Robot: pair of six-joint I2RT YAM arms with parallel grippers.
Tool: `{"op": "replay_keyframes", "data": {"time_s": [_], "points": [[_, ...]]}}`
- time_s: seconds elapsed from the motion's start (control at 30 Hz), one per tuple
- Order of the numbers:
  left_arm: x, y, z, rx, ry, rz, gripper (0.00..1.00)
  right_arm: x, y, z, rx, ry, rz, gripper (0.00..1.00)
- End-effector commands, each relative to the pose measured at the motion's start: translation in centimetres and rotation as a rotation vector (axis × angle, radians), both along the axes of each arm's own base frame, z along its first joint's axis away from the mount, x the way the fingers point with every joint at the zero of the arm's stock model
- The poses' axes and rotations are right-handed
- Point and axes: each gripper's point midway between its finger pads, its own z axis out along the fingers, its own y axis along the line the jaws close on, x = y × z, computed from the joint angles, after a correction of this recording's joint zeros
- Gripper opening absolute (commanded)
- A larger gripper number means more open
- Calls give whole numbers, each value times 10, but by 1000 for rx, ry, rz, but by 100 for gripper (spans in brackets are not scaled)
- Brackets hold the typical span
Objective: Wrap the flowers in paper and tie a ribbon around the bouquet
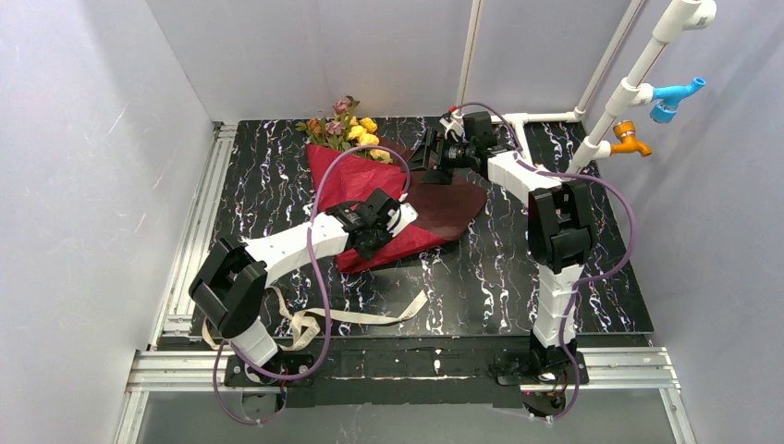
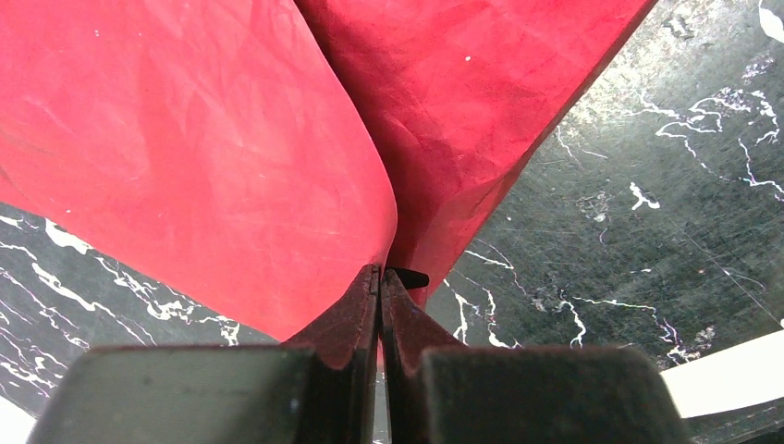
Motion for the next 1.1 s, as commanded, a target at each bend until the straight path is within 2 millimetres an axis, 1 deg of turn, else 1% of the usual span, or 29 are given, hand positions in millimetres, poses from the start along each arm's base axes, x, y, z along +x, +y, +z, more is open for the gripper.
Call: {"op": "replay_keyframes", "data": {"time_s": [0.0,0.13,0.23,0.4,0.5,0.57,0.67,0.7,0.73,0.8,0.87,0.9,0.97,1.07], "points": [[-1,-1,1,5,5,-20,0,3,4,17,63,-39,0,98],[1,-4,1,-4,5,-15,0,3,-1,-12,-3,37,-34,98],[2,-7,4,-17,2,-9,0,1,0,-29,-22,81,-43,93],[3,-12,10,-49,1,-6,8,-7,17,-47,-66,113,-28,86],[4,-14,12,-53,-2,-8,9,-16,33,-61,-88,144,1,81],[4,-15,13,-55,0,-11,9,-18,40,-67,-99,149,8,78],[4,-16,12,-58,3,-14,9,-19,49,-76,-103,164,15,68],[4,-17,13,-60,2,-15,9,-19,51,-80,-103,171,15,62],[5,-17,12,-59,3,-15,9,-17,52,-82,-102,174,14,54],[5,-18,11,-60,7,-17,9,-15,54,-84,-101,175,13,42],[5,-19,9,-61,10,-19,9,-13,55,-84,-101,173,8,28],[6,-20,10,-62,9,-19,9,-11,54,-83,-103,170,4,24],[6,-21,10,-63,9,-21,9,-8,55,-82,-106,163,-3,21],[7,-22,10,-66,10,-21,9,-3,55,-79,-117,158,-10,19]]}}
